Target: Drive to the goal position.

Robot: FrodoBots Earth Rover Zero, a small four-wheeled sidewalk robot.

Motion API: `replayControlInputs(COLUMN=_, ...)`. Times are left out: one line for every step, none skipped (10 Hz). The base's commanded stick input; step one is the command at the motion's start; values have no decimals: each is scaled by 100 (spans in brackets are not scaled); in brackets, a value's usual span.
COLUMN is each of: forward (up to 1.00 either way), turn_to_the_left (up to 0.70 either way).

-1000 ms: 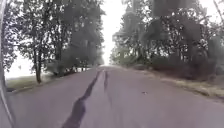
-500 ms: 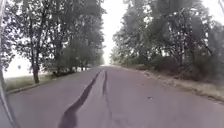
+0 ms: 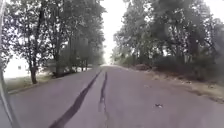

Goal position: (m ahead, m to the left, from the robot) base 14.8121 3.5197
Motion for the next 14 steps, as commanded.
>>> replayControlInputs(forward=70, turn_to_the_left=0)
replayControlInputs(forward=70, turn_to_the_left=0)
replayControlInputs(forward=70, turn_to_the_left=0)
replayControlInputs(forward=70, turn_to_the_left=0)
replayControlInputs(forward=70, turn_to_the_left=0)
replayControlInputs(forward=70, turn_to_the_left=0)
replayControlInputs(forward=70, turn_to_the_left=0)
replayControlInputs(forward=70, turn_to_the_left=0)
replayControlInputs(forward=70, turn_to_the_left=0)
replayControlInputs(forward=70, turn_to_the_left=0)
replayControlInputs(forward=70, turn_to_the_left=0)
replayControlInputs(forward=70, turn_to_the_left=0)
replayControlInputs(forward=70, turn_to_the_left=0)
replayControlInputs(forward=70, turn_to_the_left=0)
